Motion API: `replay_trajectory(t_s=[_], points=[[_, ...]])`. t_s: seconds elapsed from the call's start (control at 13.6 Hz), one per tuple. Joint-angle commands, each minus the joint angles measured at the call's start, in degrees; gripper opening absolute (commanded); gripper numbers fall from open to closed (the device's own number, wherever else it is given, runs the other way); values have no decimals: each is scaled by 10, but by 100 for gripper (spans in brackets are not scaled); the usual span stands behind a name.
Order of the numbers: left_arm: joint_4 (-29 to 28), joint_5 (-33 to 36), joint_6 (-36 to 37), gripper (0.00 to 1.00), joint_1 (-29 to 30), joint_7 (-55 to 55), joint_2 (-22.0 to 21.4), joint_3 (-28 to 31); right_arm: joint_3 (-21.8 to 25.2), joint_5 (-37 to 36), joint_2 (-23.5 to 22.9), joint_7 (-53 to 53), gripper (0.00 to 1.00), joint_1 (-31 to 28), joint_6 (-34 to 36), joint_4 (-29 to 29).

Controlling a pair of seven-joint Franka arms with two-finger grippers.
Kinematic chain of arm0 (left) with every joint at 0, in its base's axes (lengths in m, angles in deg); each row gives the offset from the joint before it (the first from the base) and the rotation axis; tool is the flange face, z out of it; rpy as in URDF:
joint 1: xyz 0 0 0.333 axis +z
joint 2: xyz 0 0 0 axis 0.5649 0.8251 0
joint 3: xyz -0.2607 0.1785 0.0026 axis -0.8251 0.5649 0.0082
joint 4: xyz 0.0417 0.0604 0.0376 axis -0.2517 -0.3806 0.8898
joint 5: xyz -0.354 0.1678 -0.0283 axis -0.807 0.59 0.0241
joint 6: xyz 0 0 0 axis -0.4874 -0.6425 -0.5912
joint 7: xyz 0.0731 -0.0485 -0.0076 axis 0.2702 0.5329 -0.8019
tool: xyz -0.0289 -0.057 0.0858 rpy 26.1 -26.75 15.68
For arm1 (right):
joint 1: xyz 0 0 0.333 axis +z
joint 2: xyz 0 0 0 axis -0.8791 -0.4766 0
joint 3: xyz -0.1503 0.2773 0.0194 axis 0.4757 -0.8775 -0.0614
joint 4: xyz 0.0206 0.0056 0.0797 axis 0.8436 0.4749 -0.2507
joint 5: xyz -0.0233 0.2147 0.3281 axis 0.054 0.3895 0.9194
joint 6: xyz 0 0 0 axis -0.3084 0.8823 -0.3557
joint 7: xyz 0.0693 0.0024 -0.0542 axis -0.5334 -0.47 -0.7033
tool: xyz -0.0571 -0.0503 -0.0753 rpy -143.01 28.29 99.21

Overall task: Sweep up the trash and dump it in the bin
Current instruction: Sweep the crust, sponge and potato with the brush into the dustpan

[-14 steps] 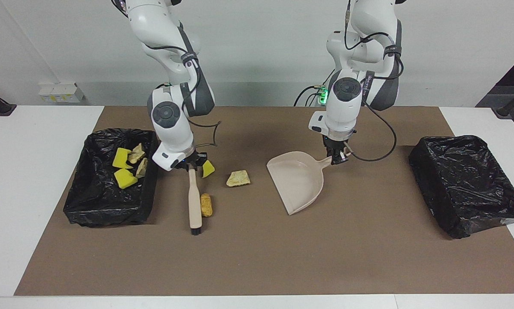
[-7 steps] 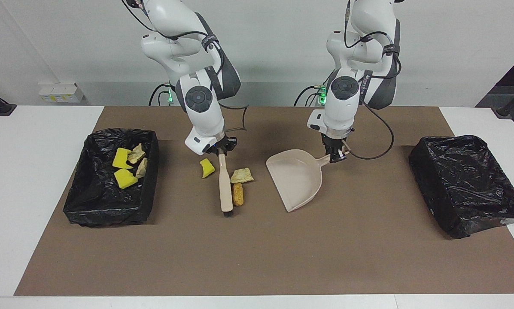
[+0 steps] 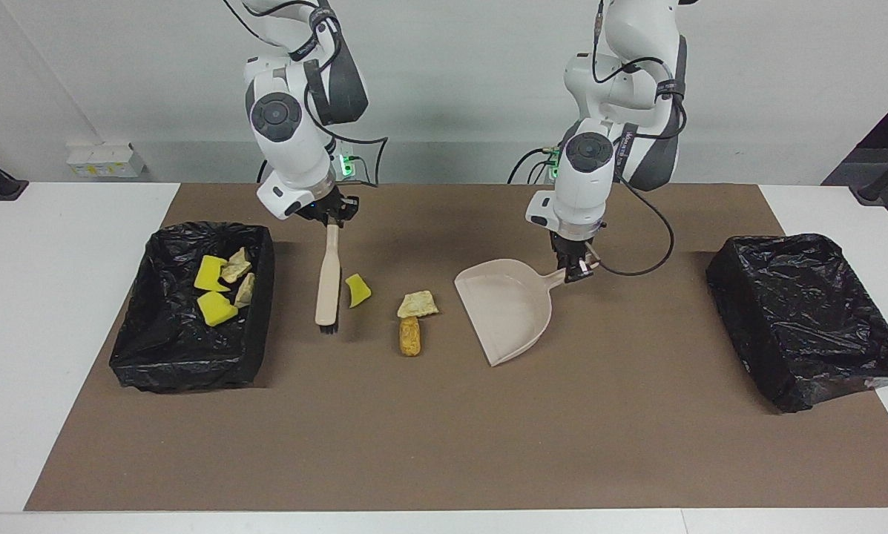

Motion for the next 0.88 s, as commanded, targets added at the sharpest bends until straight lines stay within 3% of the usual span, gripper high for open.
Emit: replay_trajectory(t_s=[0.0, 0.22, 0.52, 0.81], points=[[-19, 18, -30, 0, -4, 5, -9, 7, -4, 14, 66, 7, 0, -26, -34, 92], [-20, 18, -36, 0, -4, -23, -6, 7, -7, 18, 42, 69, 0, 13, -88, 114], [-20, 18, -36, 0, -6, -23, -6, 7, -7, 33, -58, 131, 0, 87, -217, 92], [-20, 18, -40, 0, -8, -23, -6, 6, -10, 60, -196, 146, 0, 135, -245, -52]])
